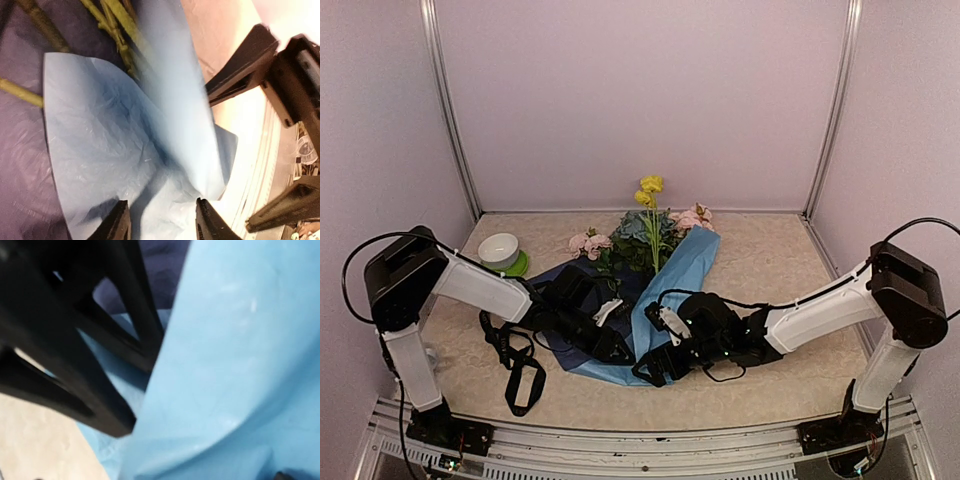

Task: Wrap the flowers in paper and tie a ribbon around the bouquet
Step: Fold the one-fourth-folded wrapping paper at the center of the board.

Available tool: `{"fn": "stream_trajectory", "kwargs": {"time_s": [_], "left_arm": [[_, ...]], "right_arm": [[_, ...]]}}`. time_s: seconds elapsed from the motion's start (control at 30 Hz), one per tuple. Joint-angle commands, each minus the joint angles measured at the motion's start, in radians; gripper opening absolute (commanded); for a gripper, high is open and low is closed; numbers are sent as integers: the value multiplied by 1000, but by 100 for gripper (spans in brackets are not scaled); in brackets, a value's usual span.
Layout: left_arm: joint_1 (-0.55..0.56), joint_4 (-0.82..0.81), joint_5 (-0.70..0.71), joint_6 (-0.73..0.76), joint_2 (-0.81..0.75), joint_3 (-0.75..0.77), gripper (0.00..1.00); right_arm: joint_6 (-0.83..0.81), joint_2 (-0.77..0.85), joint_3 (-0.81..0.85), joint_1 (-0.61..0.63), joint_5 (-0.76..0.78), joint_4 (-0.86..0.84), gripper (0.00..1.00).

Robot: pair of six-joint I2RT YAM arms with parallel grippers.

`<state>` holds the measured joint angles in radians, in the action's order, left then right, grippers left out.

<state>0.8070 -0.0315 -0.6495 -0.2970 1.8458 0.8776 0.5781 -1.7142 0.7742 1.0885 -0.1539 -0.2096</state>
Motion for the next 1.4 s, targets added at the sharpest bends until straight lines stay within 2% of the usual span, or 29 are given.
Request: {"fn": "stream_trajectory", "kwargs": {"time_s": [0.0, 0.17, 0.3, 0.47, 0.57, 0.73, 0.83, 1.07, 1.23, 1.37], "left_arm": [[-13, -207, -32, -57, -90, -62, 47], [-45, -305, -77, -67, -182, -95, 55], [-89, -320, -22, -101, -211, -98, 65], [-139, -204, 24, -151, -81, -9, 62], [-164, -310, -20, -240, -33, -32, 62], [-141, -467, -125, -344, 51, 10, 61], [-135, -506, -130, -370, 69, 14, 49], [-137, -476, -156, -342, 71, 30, 0], [-166, -332, -101, -247, 63, 53, 0], [-186, -241, -58, -162, 77, 67, 0]], "right_arm": [[-18, -55, 9, 7, -4, 49, 98], [-12, -62, 11, 9, -8, 61, 97], [-8, -56, 7, 8, -8, 58, 97], [-8, -48, 7, 9, -8, 61, 97], [-4, -41, -2, 8, -7, 52, 97], [-4, -48, 0, 7, -11, 51, 97], [-6, -53, 14, 8, -10, 69, 97], [-17, -6, 27, 8, -5, 101, 97], [-8, 95, 43, 8, -30, 148, 97], [66, 255, -44, -16, -48, 114, 96]]}}
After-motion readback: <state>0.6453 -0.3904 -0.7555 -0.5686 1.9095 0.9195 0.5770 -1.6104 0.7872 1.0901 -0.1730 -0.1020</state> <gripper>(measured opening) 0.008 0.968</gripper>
